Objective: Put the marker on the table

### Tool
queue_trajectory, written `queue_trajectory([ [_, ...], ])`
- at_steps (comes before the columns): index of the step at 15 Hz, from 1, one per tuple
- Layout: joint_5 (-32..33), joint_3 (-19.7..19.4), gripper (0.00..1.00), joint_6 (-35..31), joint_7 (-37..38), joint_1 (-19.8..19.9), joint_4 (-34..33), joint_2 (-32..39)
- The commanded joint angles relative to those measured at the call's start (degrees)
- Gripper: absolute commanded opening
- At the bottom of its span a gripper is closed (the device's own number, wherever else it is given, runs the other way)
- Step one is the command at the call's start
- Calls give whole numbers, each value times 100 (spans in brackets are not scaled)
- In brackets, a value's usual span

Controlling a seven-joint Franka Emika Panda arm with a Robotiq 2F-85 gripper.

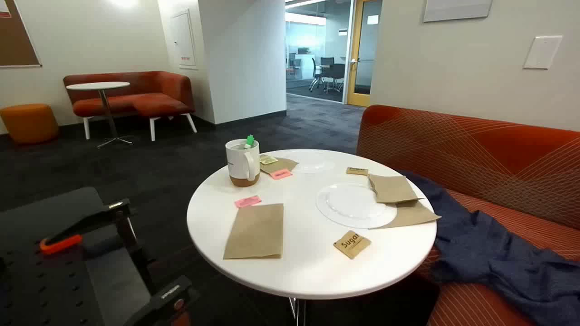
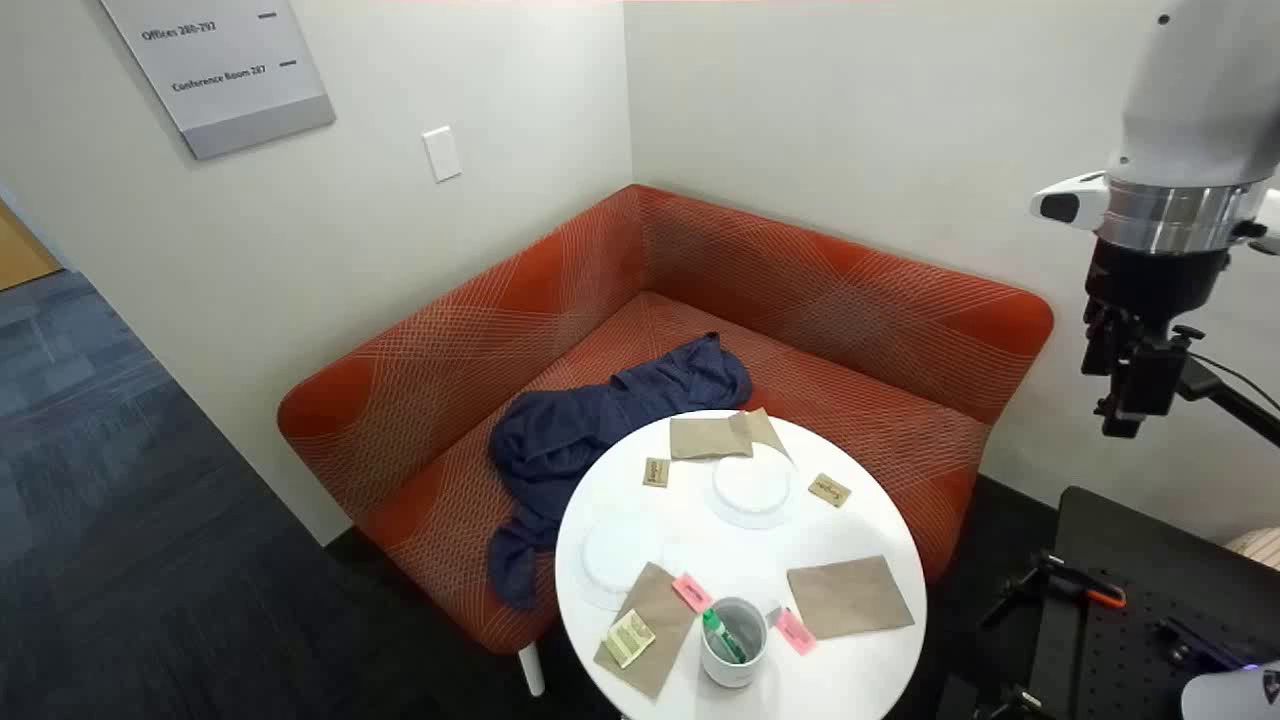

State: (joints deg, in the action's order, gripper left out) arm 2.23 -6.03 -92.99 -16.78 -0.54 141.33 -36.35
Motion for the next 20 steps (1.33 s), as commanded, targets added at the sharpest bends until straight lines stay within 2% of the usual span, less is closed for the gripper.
queue_trajectory([
  [1,2,-5,100,9,5,-8,-9,2],
  [12,2,27,100,-18,28,-29,-24,64],
  [20,-293,457,100,-838,526,-262,-73,731],
])
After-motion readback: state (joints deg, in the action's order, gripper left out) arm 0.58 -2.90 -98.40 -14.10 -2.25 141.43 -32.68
